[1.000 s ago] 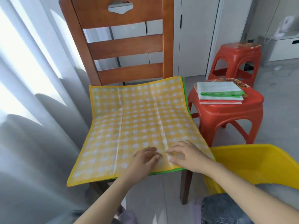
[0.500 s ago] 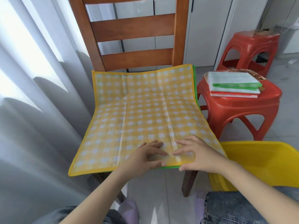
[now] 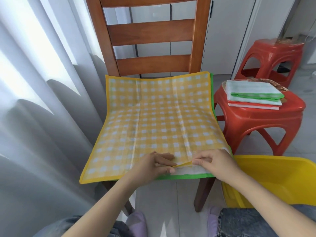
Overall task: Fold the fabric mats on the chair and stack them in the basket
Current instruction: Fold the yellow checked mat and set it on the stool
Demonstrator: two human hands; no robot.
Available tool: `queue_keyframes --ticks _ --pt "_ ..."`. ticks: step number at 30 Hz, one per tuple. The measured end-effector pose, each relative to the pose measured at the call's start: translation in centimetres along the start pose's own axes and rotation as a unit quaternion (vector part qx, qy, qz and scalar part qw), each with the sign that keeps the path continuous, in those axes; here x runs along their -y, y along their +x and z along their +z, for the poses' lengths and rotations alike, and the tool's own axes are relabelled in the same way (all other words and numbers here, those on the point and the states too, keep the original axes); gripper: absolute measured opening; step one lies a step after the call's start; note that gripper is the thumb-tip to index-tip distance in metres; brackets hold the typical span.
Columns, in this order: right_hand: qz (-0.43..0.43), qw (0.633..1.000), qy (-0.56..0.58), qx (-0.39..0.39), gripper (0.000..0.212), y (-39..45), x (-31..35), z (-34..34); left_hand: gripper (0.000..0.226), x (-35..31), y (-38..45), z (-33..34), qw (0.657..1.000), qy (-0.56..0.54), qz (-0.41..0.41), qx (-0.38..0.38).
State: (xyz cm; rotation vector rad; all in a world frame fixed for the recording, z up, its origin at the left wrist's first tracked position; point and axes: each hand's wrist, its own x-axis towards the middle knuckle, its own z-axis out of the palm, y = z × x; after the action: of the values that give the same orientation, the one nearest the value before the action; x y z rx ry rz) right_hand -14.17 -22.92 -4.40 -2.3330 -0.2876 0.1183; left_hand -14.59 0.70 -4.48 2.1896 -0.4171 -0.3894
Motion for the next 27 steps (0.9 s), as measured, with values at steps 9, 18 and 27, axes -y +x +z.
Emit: queue_keyframes --ticks 9,18,27 --pt "-0.015 0.993 -0.042 -0.108 0.019 0.9 1.0 -1.6 0.013 -0.6 -1.5 -3.6 0.995 -0.003 -0.056 -0.087" --pt "-0.031 0.991 0.004 -0.131 0.007 0.9 2.2 -4.0 0.002 -0.4 -3.5 -8.3 0.976 0.004 -0.077 -0.203" --pt "-0.004 0.99 0.003 -0.143 0.012 -0.6 0.0 -6.1 0.014 -0.6 -2.4 -8.8 0.961 -0.022 -0.079 -0.264"
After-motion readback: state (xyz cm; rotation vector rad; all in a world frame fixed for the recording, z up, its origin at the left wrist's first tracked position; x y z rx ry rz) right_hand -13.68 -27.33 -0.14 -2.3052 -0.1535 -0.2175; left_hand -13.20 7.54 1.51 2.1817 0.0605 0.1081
